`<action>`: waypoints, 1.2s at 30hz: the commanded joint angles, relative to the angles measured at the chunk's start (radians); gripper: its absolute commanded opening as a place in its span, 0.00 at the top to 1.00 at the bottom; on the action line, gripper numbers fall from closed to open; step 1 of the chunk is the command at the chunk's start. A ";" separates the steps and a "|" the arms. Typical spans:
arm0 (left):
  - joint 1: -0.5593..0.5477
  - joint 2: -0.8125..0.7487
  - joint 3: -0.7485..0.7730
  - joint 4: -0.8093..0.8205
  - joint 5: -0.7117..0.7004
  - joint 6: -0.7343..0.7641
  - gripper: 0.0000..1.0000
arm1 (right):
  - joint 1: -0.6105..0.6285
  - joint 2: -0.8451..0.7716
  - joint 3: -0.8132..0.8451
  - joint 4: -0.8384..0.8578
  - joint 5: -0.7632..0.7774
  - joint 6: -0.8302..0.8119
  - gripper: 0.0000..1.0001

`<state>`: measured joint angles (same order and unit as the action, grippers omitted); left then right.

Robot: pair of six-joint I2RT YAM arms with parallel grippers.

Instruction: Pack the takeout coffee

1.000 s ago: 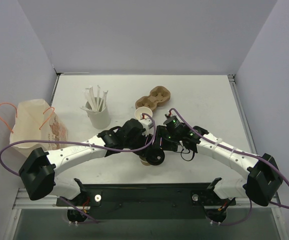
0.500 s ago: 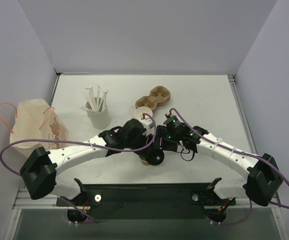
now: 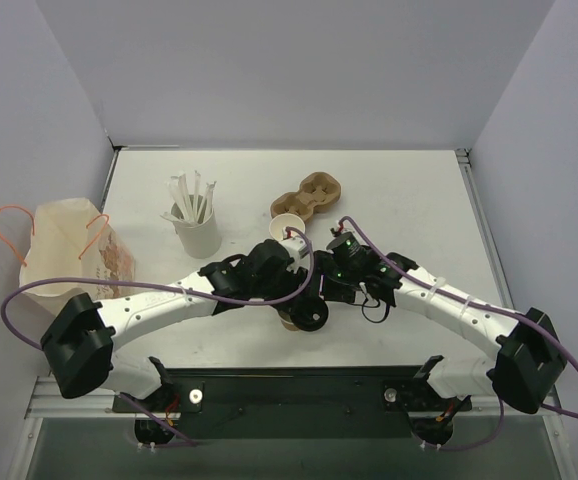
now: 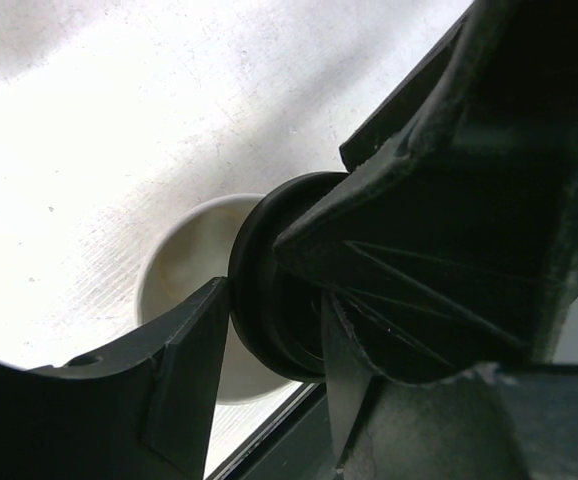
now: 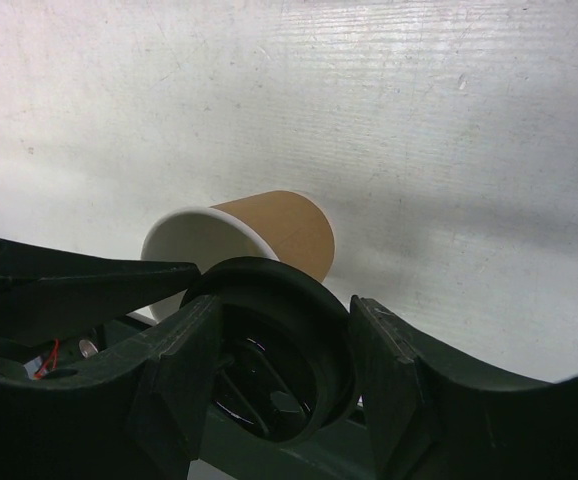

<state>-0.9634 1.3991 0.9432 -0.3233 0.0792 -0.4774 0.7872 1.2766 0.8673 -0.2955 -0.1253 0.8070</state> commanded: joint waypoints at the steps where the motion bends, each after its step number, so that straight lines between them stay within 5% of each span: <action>1: -0.005 -0.023 0.005 -0.008 -0.058 0.013 0.51 | 0.007 -0.043 0.021 -0.008 0.035 0.008 0.45; 18: -0.005 -0.037 0.009 -0.045 -0.098 0.020 0.55 | 0.007 -0.109 0.032 -0.060 0.084 0.000 0.41; 36: -0.005 -0.066 0.003 -0.056 -0.111 0.019 0.55 | 0.058 -0.115 -0.030 -0.053 0.076 0.026 0.54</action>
<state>-0.9668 1.3663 0.9432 -0.3637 -0.0177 -0.4683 0.8330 1.1610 0.8471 -0.3332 -0.0738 0.8219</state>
